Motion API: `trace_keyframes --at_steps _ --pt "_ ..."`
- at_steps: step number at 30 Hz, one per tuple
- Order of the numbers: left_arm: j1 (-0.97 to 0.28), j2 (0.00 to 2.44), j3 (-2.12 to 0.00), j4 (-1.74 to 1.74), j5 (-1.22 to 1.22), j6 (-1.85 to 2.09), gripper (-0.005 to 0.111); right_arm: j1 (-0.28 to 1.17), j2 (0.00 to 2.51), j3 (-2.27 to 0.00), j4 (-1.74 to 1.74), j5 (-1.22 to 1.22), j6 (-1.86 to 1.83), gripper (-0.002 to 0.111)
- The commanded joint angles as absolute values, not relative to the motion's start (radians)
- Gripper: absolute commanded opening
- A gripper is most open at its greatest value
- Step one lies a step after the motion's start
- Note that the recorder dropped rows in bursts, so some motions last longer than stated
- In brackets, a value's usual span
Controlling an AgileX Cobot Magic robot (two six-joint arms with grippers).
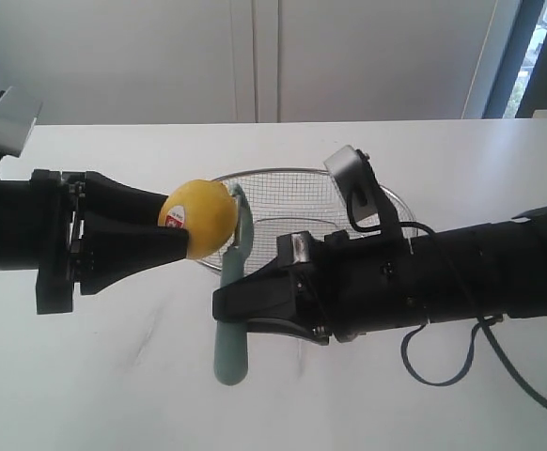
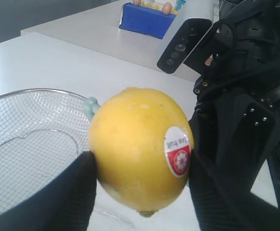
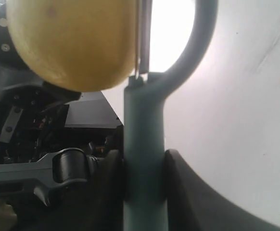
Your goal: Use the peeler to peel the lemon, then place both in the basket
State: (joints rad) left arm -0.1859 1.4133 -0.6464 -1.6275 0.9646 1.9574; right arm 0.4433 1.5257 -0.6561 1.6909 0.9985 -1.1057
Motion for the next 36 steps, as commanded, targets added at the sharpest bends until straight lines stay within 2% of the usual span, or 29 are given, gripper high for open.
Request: trace_keyframes --at_steps 1,15,26,36 --pt "-0.191 1.415 -0.648 -1.655 0.995 2.118 0.0 0.441 1.514 -0.651 1.703 1.005 -1.121 0.0" --pt "-0.176 1.415 -0.648 -1.66 0.987 2.118 0.0 0.378 1.416 -0.651 1.671 1.043 -1.107 0.0" --pt "-0.16 1.415 -0.648 -1.662 1.018 2.118 0.0 0.306 1.163 -0.651 1.51 1.068 -0.987 0.0" --pt "-0.16 1.415 -0.653 -1.668 1.05 2.118 0.0 0.293 1.112 -0.616 1.356 0.912 -0.891 0.0"
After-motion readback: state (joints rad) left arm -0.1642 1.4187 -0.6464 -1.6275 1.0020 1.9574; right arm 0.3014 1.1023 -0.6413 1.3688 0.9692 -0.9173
